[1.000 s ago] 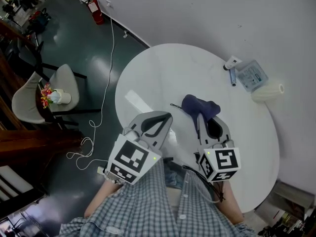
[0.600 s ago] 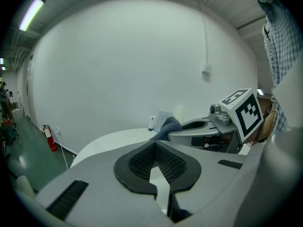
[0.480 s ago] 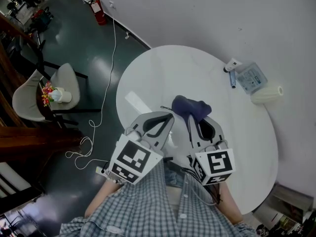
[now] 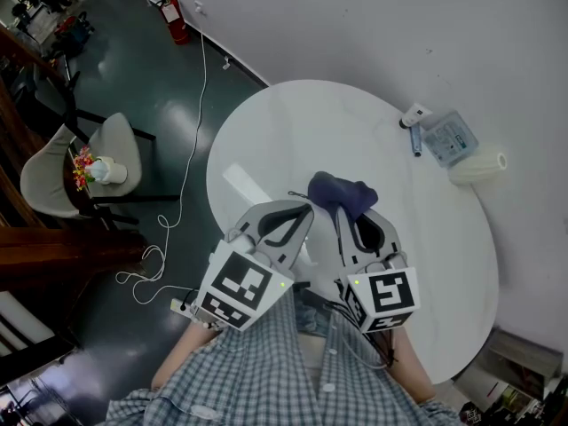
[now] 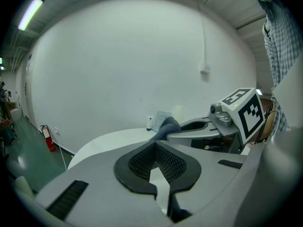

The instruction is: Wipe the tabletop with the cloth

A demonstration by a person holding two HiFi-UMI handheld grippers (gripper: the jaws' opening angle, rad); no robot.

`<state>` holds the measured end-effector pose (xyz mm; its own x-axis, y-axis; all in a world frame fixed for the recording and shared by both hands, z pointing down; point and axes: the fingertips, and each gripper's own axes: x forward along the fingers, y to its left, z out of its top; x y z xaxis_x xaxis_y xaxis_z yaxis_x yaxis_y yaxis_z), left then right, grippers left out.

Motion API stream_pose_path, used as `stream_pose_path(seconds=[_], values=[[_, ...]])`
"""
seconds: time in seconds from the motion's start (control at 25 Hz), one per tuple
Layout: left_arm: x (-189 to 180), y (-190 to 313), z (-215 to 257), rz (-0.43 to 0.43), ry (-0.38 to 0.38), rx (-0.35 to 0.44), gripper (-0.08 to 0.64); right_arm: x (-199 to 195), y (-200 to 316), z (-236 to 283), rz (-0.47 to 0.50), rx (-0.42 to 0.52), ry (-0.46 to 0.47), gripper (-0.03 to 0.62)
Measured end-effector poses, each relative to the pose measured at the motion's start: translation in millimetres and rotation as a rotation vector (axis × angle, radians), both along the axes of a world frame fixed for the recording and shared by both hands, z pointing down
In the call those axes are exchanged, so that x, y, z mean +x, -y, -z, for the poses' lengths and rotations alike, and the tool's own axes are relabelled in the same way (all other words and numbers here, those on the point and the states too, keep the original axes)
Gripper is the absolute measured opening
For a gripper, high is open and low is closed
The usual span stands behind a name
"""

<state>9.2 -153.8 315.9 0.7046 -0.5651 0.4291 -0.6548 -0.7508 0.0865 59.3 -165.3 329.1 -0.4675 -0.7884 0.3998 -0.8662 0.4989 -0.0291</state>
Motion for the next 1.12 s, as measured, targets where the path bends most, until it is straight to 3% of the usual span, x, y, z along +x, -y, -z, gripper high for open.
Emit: stream_pose_path(seconds=[1.12], values=[[5.9,-5.6,-1.3,-0.034,-0.001,-0.005,0.005,0.9,-6.4,-2.2,-0.012,-0.009,-0.025,0.023]])
